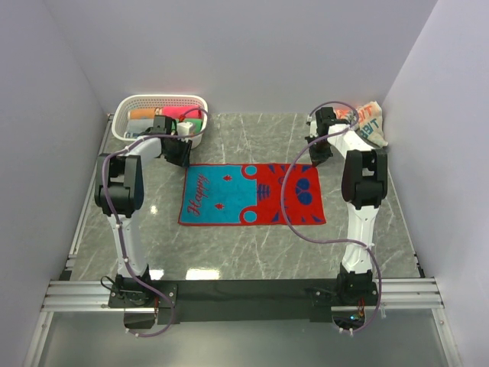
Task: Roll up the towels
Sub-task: Fold the towel
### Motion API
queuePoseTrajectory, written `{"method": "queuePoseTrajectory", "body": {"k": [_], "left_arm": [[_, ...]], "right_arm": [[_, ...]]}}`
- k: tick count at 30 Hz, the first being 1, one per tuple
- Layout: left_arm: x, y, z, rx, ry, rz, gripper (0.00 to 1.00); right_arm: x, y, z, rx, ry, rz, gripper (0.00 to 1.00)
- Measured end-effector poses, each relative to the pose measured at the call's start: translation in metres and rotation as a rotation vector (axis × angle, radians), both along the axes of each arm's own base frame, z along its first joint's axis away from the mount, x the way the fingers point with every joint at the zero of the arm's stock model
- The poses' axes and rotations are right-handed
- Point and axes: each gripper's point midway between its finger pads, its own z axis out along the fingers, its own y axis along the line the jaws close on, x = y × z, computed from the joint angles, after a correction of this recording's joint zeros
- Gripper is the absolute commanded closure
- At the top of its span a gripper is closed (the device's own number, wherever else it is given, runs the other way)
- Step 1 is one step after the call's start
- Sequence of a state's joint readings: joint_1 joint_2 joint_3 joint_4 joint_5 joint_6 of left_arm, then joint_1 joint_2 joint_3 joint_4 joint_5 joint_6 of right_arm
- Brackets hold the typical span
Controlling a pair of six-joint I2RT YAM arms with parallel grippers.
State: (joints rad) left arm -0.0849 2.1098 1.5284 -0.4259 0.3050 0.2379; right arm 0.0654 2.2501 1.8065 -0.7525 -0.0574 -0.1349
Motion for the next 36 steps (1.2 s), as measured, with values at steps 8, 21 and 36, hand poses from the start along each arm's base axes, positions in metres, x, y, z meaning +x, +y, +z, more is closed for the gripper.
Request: {"method": "queuePoseTrajectory", "body": {"k": [8,21,36], "left_arm": [[-0.003,-0.005,-0.001,0.002,0.004,-0.02,0.92],[-0.005,-0.003,0.005,-0.022,0.007,-0.023,0.99],[-0.043,-0.002,0.087,-0.112,-0.103,-0.18,0.99]], "right_arm": [[0.0,0.001,0.0,0.004,0.001,0.002,1.0],[0.0,0.002,0.016,0.05,-0.022,0.008,1.0],[-0.033,-0.002,0.082,0.096,-0.108,0.068,1.0]]}}
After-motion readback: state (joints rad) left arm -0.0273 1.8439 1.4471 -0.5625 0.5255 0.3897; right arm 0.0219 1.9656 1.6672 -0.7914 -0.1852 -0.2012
